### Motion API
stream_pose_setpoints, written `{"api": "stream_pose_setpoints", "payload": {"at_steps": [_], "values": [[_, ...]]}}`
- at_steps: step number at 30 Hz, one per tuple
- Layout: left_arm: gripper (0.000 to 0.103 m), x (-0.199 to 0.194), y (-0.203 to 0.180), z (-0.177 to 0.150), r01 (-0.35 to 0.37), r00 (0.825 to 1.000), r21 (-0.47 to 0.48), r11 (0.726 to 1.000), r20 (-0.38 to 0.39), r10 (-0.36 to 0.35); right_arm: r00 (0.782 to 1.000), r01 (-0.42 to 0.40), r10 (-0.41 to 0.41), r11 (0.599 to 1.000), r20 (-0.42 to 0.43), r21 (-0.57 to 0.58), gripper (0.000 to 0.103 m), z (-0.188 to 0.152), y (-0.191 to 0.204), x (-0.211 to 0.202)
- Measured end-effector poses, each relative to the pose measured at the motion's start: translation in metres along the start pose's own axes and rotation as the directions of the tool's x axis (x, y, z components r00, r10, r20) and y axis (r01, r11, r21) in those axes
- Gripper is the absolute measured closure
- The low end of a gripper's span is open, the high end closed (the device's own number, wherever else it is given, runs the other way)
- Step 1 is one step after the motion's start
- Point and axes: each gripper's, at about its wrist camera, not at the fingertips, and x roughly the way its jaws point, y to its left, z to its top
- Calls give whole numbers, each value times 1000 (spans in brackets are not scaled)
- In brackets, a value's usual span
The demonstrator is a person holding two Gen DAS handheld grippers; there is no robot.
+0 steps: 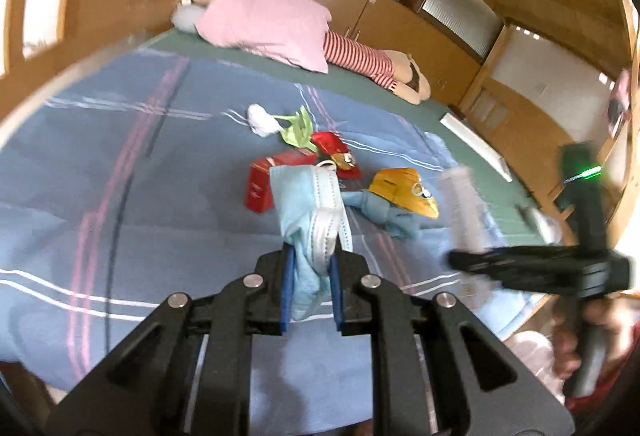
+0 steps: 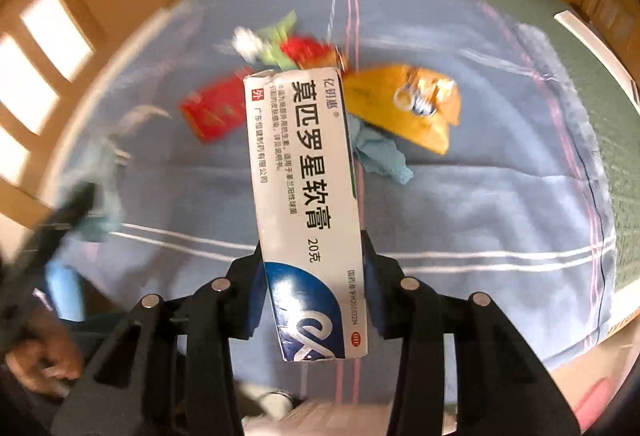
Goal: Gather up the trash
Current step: 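Lower the ointment box and mask into the wastebasket and release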
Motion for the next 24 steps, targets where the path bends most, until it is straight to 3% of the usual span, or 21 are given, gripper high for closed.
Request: {"api": "stream_pose_setpoints", "payload": {"at_steps": [3,7,13,19,24], "values": [[87,-28,-17,-9,-84,996,47,995,42,82,993,-37,38,999,110,-6,61,-21,-4,-53],[87,-69,-55,-27,-144,987,155,977,87,132,986,-37,33,999,165,19,61,-56,-17,-94],[87,-97,-104,-47,-65,996,232,971,75,49,979,18,-33,997,200,77,61,-114,-36,-146],[87,-122,-137,-63,-8,994,292,956,111,-26,984,35,-56,991,169,126,61,-166,-53,-155],[87,-132,-145,-66,11,991,294,956,122,-49,998,47,-49,996,30,71,55,-189,-53,-133]]}}
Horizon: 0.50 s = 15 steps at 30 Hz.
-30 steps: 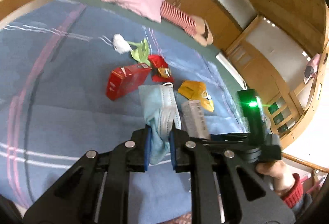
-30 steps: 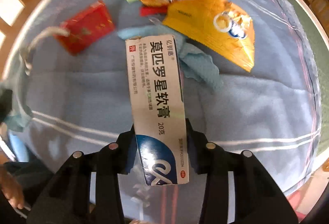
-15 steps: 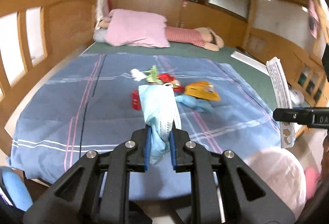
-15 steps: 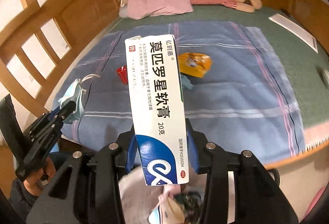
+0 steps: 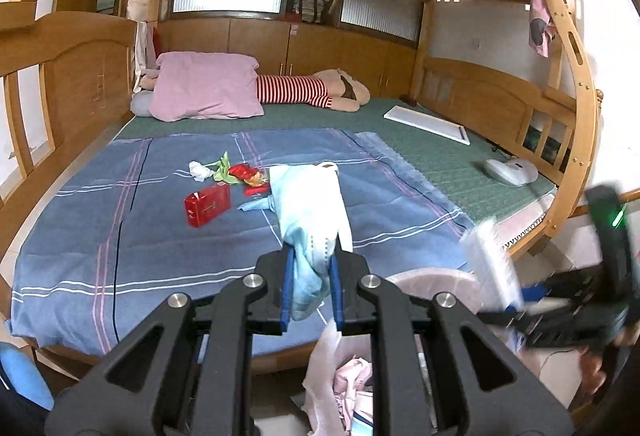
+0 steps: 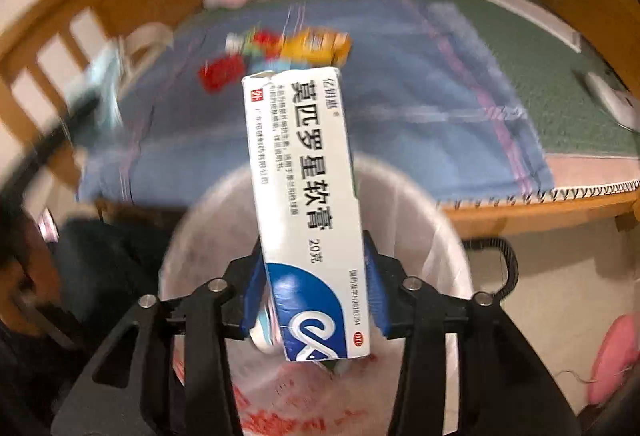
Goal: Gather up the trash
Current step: 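Lower the ointment box and mask into the wastebasket and release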
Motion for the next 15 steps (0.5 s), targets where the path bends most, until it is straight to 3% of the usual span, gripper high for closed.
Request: {"api": "stream_pose_setpoints", "payload": {"at_steps": [2,4,8,10,11,15], "values": [[87,-1,0,-2,8,1000,-5,1000,-7,-8,997,7,-7,1000,-71,2,46,-7,1,14],[87,-2,2,-5,16,1000,-15,1000,-17,-16,998,-3,3,1000,-64,8,37,-10,2,11],[87,1,3,-10,34,998,-24,999,-50,-35,999,19,-22,998,41,64,28,-10,-9,-9],[87,6,-1,-12,90,993,-17,996,-77,-91,988,60,-82,985,131,162,25,-10,-27,-29],[87,6,-5,-15,140,986,-14,990,-90,-140,983,63,-95,978,157,197,24,-9,-33,-35],[82,12,-39,-31,353,925,75,933,-177,-336,967,42,-108,961,230,272,23,-12,-49,-56]]}}
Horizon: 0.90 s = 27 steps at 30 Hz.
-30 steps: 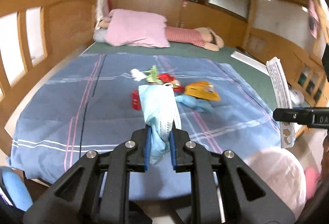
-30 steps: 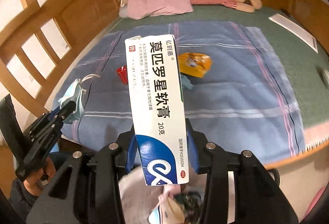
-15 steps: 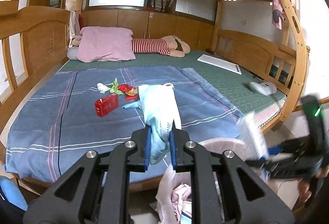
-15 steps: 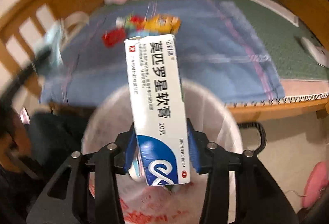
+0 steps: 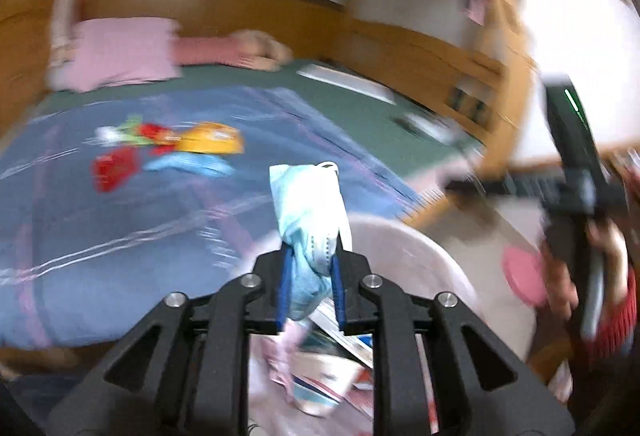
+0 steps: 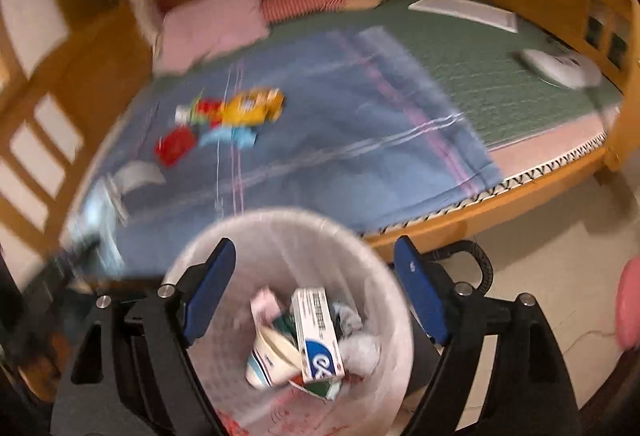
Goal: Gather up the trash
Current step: 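Lower the ointment box and mask into the wastebasket and release, then grasp the red cigarette box with the left tool while the right tool grasps the red snack bag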
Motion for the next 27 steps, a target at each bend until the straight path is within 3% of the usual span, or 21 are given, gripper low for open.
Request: {"api": "stream_pose_setpoints", "payload": {"at_steps": [2,4,5,8,10,13,15,17,20,24,27], "values": [[71,9,-16,-7,40,998,74,996,-46,-37,1000,14,-14,1000,2,-4,22,3,-3,2],[28,16,-28,-14,54,996,126,990,-82,-44,1000,13,-13,1000,-7,2,22,2,-3,7],[19,17,-29,-16,48,996,133,990,-83,-37,1000,8,-8,1000,-12,8,22,5,-4,8],[13,16,-22,-16,31,998,110,993,-66,-23,999,-7,8,1000,-35,15,22,5,-6,14],[9,14,-4,-12,3,999,35,999,-42,-1,999,4,-3,1000,-37,5,22,6,-2,15],[8,10,30,-6,-87,996,-70,994,-16,86,999,3,-2,1000,-37,4,22,6,1,17],[7,8,53,2,-218,976,-115,969,-7,218,999,5,-5,1000,-42,2,22,6,2,20],[7,7,74,9,-334,941,-130,934,8,337,998,17,-17,1000,-53,-8,22,7,4,24],[6,9,107,23,-485,871,-124,866,28,491,997,29,-30,999,-72,-17,22,10,10,31],[4,19,144,39,-609,787,-111,785,31,616,997,25,-28,998,-71,-50,22,23,29,37],[4,31,178,50,-657,748,-170,735,-24,663,998,5,-10,996,-60,-87,20,37,48,47]]}}
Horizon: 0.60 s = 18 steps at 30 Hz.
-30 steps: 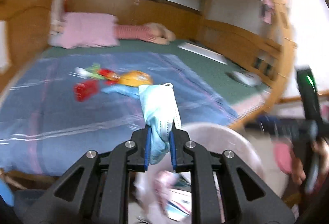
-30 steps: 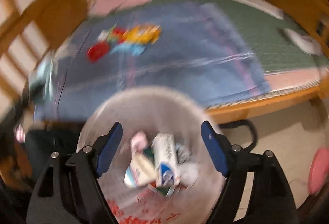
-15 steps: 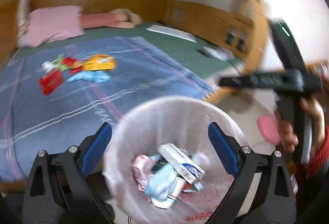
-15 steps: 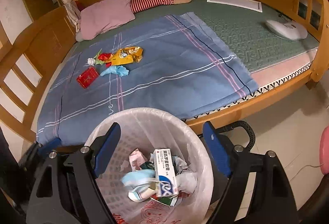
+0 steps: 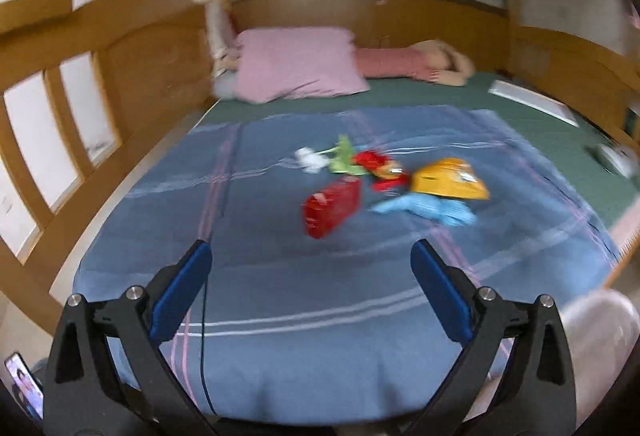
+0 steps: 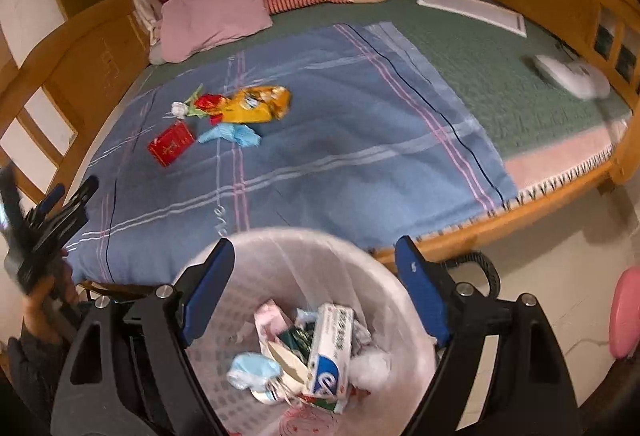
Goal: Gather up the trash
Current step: 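Grasp the red cigarette box with the left tool while the right tool grasps the red snack bag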
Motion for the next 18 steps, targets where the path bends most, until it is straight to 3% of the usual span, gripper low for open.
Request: {"api": "stream_pose_setpoints", "payload": {"at_steps": [2,6,8,10,12,15,18], "values": [[4,21,15,6,-37,998,-87,996,-48,33,999,-32,33,999,6,-25,18,18,17,13],[4,69,55,6,-128,981,-313,941,-182,73,999,-50,50,997,-1,-57,18,58,51,51],[4,80,66,4,-159,976,-328,931,-192,99,997,-79,78,994,-14,-78,18,80,77,79],[4,90,74,-4,-245,955,-331,911,-245,167,993,-117,115,988,-34,-96,18,99,102,105],[4,93,86,-13,-235,953,-406,883,-275,127,985,-165,157,978,-70,-130,18,120,138,143],[4,91,108,-23,-247,952,-537,807,-289,99,964,-235,219,967,-149,-100,18,145,177,202],[4,84,124,-29,-286,950,-628,724,-285,128,941,-262,255,965,-223,-5,18,161,204,264]]}}
